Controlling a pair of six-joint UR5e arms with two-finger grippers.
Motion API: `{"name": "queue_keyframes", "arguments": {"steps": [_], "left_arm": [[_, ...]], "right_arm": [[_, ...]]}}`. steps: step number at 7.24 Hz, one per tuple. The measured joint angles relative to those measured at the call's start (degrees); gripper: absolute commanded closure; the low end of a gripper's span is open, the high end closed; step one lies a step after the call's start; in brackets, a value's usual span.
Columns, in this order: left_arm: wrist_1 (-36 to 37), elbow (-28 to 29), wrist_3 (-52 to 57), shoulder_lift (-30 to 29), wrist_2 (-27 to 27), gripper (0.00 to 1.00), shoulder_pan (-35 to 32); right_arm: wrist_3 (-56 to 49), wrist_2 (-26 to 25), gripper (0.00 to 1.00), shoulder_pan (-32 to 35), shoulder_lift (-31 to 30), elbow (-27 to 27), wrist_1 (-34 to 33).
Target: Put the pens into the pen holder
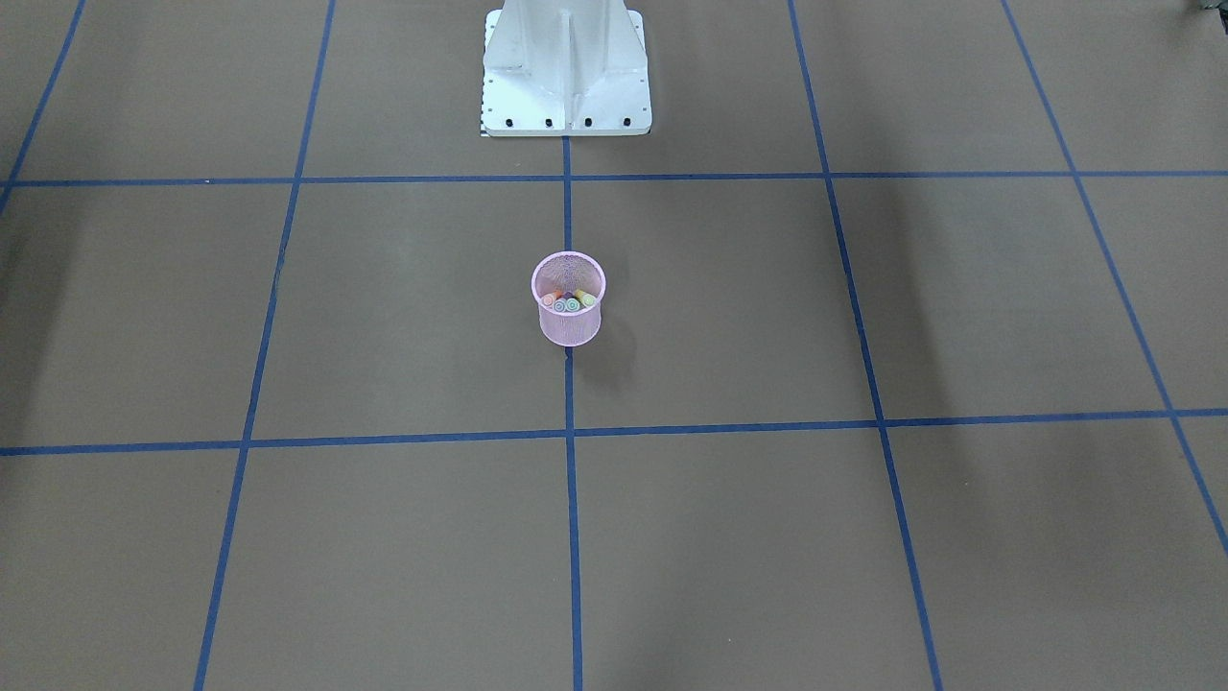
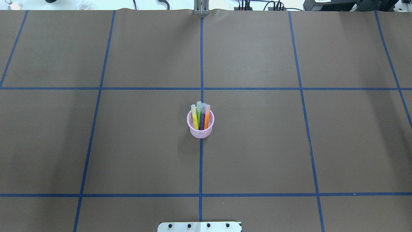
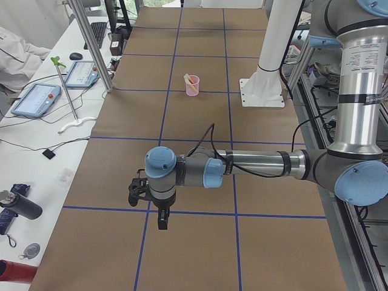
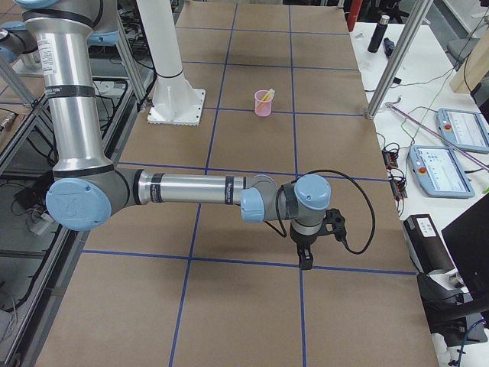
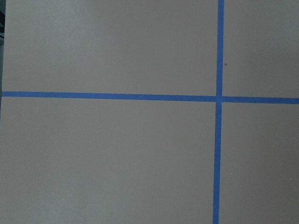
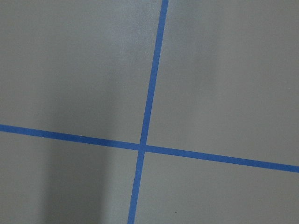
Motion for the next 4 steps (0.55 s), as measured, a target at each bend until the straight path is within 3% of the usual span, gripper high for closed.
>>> {"name": "queue_keyframes", "arguments": {"steps": [4], "left_arm": [[-2.19, 0.17, -0.27, 0.36, -0.62, 0.0, 0.11]], "right_arm": [[0.32, 1.57, 0.0, 0.0, -0.27, 0.09, -0.07]]}}
